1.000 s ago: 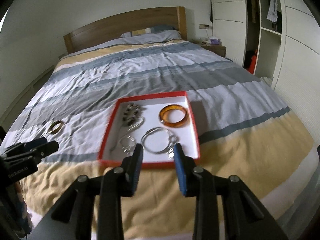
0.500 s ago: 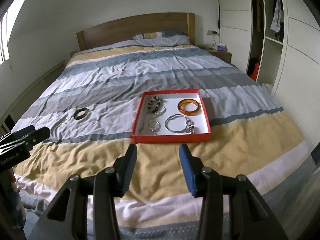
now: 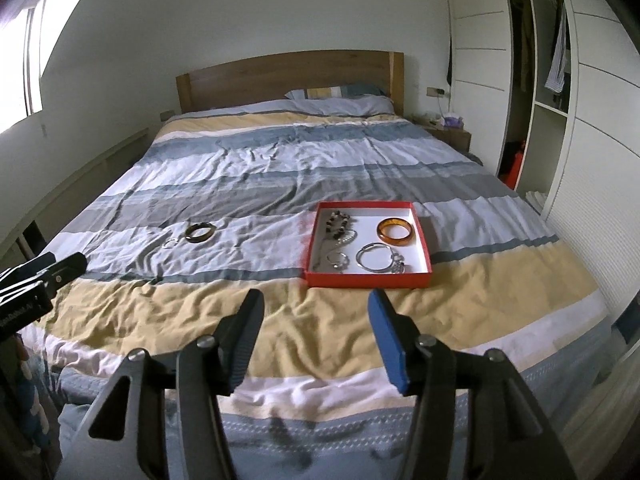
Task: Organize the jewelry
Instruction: 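Move both tools back toward the last ring and dark bangle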
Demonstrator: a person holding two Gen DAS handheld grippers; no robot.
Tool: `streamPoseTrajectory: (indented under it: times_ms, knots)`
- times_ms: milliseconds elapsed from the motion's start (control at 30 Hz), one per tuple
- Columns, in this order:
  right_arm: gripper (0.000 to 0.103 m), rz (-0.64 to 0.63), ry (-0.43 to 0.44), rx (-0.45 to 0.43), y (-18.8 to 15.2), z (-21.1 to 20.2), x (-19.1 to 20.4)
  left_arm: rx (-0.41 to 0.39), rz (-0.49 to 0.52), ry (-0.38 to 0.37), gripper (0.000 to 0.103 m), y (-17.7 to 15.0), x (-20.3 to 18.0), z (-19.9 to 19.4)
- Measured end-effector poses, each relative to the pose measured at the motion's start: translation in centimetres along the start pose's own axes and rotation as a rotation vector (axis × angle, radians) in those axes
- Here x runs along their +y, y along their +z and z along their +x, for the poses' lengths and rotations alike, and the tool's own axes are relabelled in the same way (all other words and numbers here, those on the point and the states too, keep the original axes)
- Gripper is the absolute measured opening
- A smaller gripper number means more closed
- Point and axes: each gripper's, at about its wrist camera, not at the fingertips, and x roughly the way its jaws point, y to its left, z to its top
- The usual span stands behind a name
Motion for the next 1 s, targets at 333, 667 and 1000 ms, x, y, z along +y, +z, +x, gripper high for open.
streamPoseTrajectory:
  times_ms: [333, 667, 1000]
  knots:
    - [0.055, -0.007, 0.011, -0.008, -0.7, -1.6, 2.0, -0.051, -0.046, 0.062, 0.083, -1.3, 3.7, -3.5]
    - [0.056, -0.027, 0.011, -0.02, -0.4, -1.8, 3.2, -0.085, -0.068, 0.101, 0.085, -1.4, 5.3, -4.7]
    - [0.057, -0.047, 0.035, -0.005, -0.4, -0.4, 4.2, -0.09, -0.068, 0.103, 0.085, -1.5, 5.6, -4.5]
